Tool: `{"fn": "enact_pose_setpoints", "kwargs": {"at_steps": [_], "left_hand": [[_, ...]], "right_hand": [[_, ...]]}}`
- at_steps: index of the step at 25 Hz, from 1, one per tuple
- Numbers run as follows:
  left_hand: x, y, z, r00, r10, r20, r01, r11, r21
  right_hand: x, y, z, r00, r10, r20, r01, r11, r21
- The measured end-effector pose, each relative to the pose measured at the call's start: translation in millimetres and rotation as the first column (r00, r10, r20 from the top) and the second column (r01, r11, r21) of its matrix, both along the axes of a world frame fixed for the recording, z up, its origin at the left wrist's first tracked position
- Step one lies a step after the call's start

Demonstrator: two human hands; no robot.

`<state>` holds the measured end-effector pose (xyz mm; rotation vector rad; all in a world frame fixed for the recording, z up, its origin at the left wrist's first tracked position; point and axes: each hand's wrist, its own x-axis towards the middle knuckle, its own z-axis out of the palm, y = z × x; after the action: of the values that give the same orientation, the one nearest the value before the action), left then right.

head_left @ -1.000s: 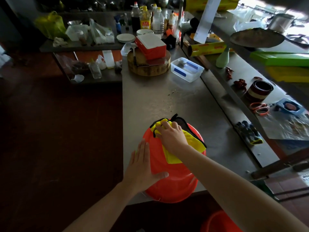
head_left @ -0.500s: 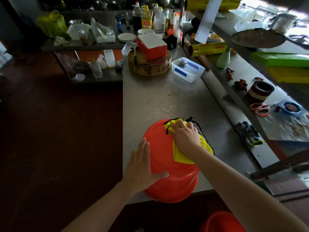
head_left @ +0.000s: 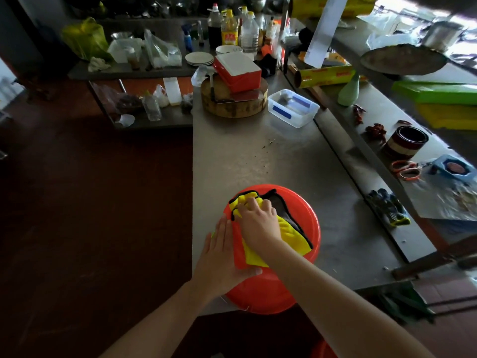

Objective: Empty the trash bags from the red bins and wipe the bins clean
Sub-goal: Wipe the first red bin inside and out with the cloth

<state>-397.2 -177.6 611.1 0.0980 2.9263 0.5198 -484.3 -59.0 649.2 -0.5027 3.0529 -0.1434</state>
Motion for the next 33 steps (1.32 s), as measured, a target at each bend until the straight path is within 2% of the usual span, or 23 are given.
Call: {"fn": "enact_pose_setpoints", "kwargs": {"at_steps": [3,8,11,14,18,20,27,30,33], "left_hand": [[0.0,0.8,-1.0,1.000,-0.007,-0.022,0.007,1.000,-0.001],[0.1,3.4,-0.8,0.999,-0.014,-0.035,0.016,0.998,0.058],[-1.9,5.1,-0.3,0.999,-0.024,-0.025,0.026,0.998,0.059],[0.3,3.2,0.4,0.998,-0.025,-0.059,0.026,1.000,0.013],[0.6,4.8,-0.2,0.995,-0.025,-0.097,0.025,1.000,-0.009],[-1.4,5.1,-1.7,0.996,-0.017,-0.090,0.018,1.000,0.016],[-2.5,5.2,-3.3,0.998,-0.014,-0.053,0.019,0.995,0.094],[-4.2,5.2,-4.2,0.999,-0.022,-0.049,0.025,0.997,0.076],[-6.9,2.5,-7.4,0.999,-0.027,-0.040,0.029,0.998,0.062]], "right_hand": [[-3.4,24.7,0.4,1.000,-0.020,0.012,0.020,0.999,-0.031],[-9.8,98.0,3.5,0.967,-0.254,-0.005,0.254,0.966,0.048],[-2.1,87.3,4.7,0.956,-0.293,-0.026,0.294,0.951,0.097],[9.5,45.8,5.4,0.967,-0.253,-0.015,0.254,0.966,0.056],[27.6,12.2,3.5,0.999,-0.038,-0.003,0.038,0.999,-0.017],[27.8,20.6,3.9,1.000,0.018,0.009,-0.018,0.999,-0.033],[12.1,117.1,7.5,0.974,-0.229,0.003,0.228,0.972,0.060],[22.1,107.1,9.0,0.974,-0.225,0.004,0.223,0.970,0.096],[39.1,73.1,7.3,0.989,-0.145,0.018,0.144,0.988,0.061]]}}
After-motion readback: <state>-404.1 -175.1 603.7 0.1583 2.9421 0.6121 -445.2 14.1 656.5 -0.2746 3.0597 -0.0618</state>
